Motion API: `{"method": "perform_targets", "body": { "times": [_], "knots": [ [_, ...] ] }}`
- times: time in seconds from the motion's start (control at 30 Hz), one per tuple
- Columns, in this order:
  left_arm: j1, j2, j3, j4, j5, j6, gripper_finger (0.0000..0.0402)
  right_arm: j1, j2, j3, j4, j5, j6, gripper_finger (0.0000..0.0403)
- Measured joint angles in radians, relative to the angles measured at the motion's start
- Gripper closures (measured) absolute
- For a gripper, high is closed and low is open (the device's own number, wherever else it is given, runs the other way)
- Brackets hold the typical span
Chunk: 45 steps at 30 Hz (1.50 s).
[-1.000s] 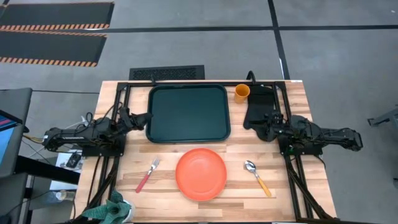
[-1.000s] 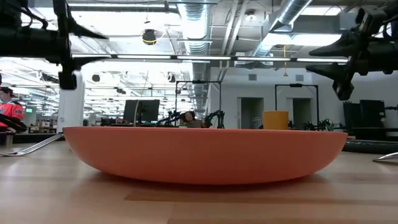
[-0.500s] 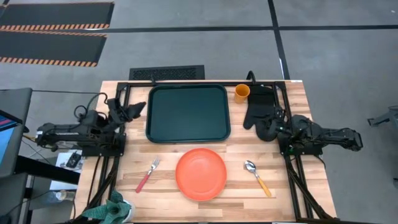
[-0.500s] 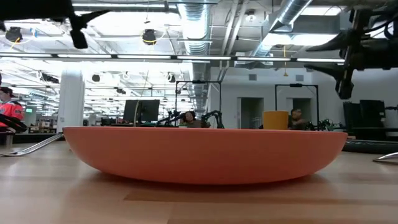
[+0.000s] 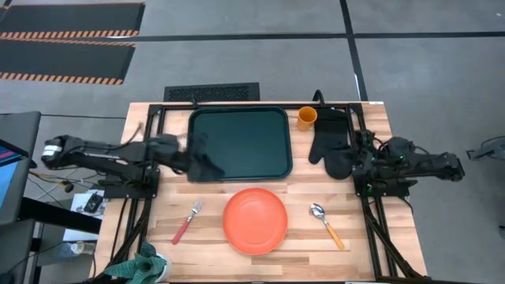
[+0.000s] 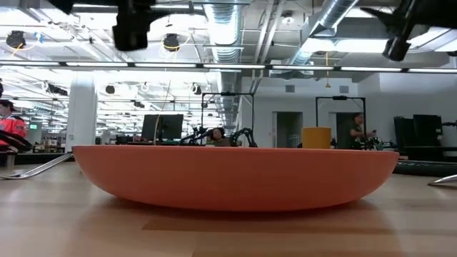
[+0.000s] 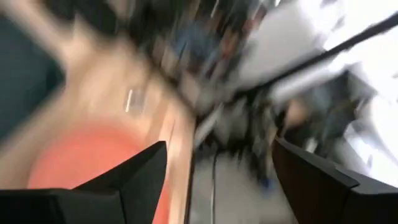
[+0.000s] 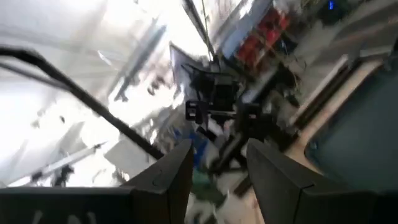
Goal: Pick and place plate/cup/fork/spoon on tray
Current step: Put the orange plate on the black tray
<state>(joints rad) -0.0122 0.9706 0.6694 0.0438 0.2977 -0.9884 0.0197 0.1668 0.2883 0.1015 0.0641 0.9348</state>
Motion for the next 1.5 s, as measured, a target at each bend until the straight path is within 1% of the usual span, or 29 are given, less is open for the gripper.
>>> {"method": "perform_targets", "body": {
  "times": [0.07, 0.17, 0.23, 0.33, 0.47, 0.63, 0.8, 0.93, 1.1, 1.17, 1.27, 1.33, 1.5],
  "knots": [
    [-0.037, 0.082, 0.062, -0.165, 0.031, 0.008, 0.0118, 0.031, 0.057, 0.044, -0.093, -0.009, -0.001, 0.0226],
    [-0.092, 0.186, 0.132, -0.385, 0.019, 0.035, 0.0118, 0.076, 0.146, 0.09, -0.241, -0.015, 0.007, 0.0226],
    [-0.127, 0.242, 0.148, -0.486, -0.022, 0.04, 0.0118, 0.105, 0.207, 0.099, -0.306, -0.016, 0.015, 0.0226],
    [-0.17, 0.312, 0.149, -0.528, -0.122, 0.023, 0.0118, 0.136, 0.289, 0.099, -0.346, -0.014, 0.015, 0.0226],
    [-0.204, 0.395, 0.15, -0.506, -0.254, 0.001, 0.0118, 0.144, 0.403, 0.099, -0.353, 0.024, 0.015, 0.0226],
    [-0.217, 0.491, 0.15, -0.429, -0.332, -0.001, 0.0118, 0.142, 0.526, 0.1, -0.347, 0.063, 0.016, 0.0226],
    [-0.22, 0.598, 0.15, -0.36, -0.347, -0.022, 0.0118, 0.142, 0.624, 0.1, -0.315, 0.075, 0.033, 0.0226],
    [-0.22, 0.688, 0.152, -0.347, -0.344, -0.053, 0.0119, 0.142, 0.69, 0.1, -0.252, 0.075, 0.034, 0.0226],
    [-0.22, 0.73, 0.157, -0.331, -0.336, -0.079, 0.0122, 0.144, 0.75, 0.1, -0.199, 0.072, 0.035, 0.0226],
    [-0.22, 0.727, 0.156, -0.331, -0.336, -0.087, 0.0133, 0.144, 0.77, 0.101, -0.187, 0.071, 0.036, 0.0226],
    [-0.22, 0.71, 0.153, -0.342, -0.347, -0.123, 0.0171, 0.144, 0.792, 0.101, -0.17, 0.07, 0.036, 0.0226],
    [-0.22, 0.704, 0.152, -0.355, -0.356, -0.137, 0.0209, 0.144, 0.804, 0.102, -0.172, 0.07, 0.036, 0.0226],
    [-0.219, 0.706, 0.151, -0.375, -0.366, -0.152, 0.032, 0.144, 0.829, 0.101, -0.172, 0.07, 0.036, 0.0226]
  ]
}}
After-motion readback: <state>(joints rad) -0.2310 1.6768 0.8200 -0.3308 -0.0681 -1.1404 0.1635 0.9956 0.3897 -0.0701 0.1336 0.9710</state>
